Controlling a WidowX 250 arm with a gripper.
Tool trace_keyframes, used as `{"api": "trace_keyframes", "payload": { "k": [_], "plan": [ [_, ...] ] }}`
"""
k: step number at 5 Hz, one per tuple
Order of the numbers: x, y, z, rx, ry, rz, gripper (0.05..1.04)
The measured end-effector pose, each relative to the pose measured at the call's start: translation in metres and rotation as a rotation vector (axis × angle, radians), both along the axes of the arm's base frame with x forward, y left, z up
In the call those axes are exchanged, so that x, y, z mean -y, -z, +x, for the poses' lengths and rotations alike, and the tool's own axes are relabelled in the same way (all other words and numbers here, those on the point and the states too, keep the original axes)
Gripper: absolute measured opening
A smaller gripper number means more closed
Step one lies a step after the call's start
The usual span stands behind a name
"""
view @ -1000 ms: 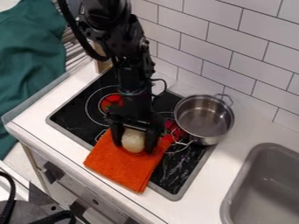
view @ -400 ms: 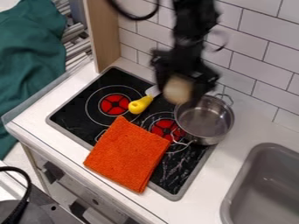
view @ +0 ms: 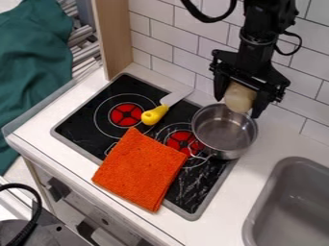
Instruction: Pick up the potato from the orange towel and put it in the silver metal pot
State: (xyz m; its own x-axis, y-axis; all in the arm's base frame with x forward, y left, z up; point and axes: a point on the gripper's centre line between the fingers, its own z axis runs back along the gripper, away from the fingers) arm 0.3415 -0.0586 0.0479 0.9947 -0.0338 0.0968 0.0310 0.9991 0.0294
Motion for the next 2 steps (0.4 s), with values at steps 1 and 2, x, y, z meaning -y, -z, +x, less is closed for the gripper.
{"api": "trace_keyframes", "payload": {
  "k": [1, 2],
  "plan": [
    [-0.0044, 0.0069, -0.0033, -0.003, -0.039, -0.031, 1.019],
    [-0.0096, 0.0133, -0.0085, -0.020, -0.060, -0.050, 1.011]
  ]
}}
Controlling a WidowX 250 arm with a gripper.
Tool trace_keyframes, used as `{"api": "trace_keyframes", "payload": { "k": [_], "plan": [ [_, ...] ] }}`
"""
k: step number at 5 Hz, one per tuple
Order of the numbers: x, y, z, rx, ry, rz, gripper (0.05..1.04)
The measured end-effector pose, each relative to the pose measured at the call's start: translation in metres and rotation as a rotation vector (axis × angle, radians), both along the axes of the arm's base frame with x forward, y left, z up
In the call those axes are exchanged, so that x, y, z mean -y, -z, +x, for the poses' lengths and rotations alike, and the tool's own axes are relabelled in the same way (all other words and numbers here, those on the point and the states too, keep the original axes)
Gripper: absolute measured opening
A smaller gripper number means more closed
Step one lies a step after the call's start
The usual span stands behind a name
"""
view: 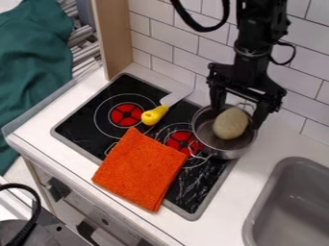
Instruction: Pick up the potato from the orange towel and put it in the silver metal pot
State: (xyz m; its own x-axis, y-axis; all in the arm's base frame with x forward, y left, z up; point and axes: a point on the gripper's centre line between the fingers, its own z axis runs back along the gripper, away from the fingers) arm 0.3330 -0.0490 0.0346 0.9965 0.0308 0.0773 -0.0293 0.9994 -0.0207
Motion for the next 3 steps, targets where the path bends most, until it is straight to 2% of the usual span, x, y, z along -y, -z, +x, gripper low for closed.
{"api": "trace_keyframes", "payload": {
  "k": [2, 3],
  "plan": [
    [-0.0069, 0.0043, -0.0126, -0.037, -0.041, 0.022, 1.009],
    [-0.0044, 0.0025, -0.0149, -0.049, -0.013, 0.005, 1.009]
  ]
}}
